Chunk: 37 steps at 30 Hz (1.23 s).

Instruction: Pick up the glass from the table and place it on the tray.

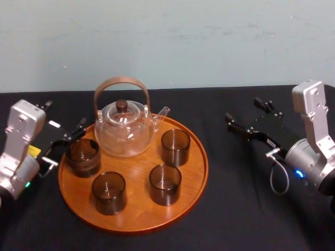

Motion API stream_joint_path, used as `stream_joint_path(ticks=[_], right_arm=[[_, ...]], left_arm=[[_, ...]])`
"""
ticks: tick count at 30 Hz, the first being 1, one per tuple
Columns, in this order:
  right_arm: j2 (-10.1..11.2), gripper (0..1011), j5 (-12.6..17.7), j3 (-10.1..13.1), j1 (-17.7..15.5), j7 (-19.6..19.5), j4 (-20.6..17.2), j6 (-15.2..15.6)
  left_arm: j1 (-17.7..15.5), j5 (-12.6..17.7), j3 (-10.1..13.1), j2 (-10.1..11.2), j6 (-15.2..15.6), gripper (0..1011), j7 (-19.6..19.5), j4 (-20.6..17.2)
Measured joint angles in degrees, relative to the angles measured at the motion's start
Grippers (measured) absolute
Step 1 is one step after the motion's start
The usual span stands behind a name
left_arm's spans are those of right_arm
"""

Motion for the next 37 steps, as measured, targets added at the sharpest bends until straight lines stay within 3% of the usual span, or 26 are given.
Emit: stream_joint_path(ticks=[37], right_arm=[[0.2,1002,0.1,-0.1,0.1,0.3,0.0,0.1]], left_arm=[[0.0,0.0,0.0,0.0,0.0,1001,0.0,0.0]])
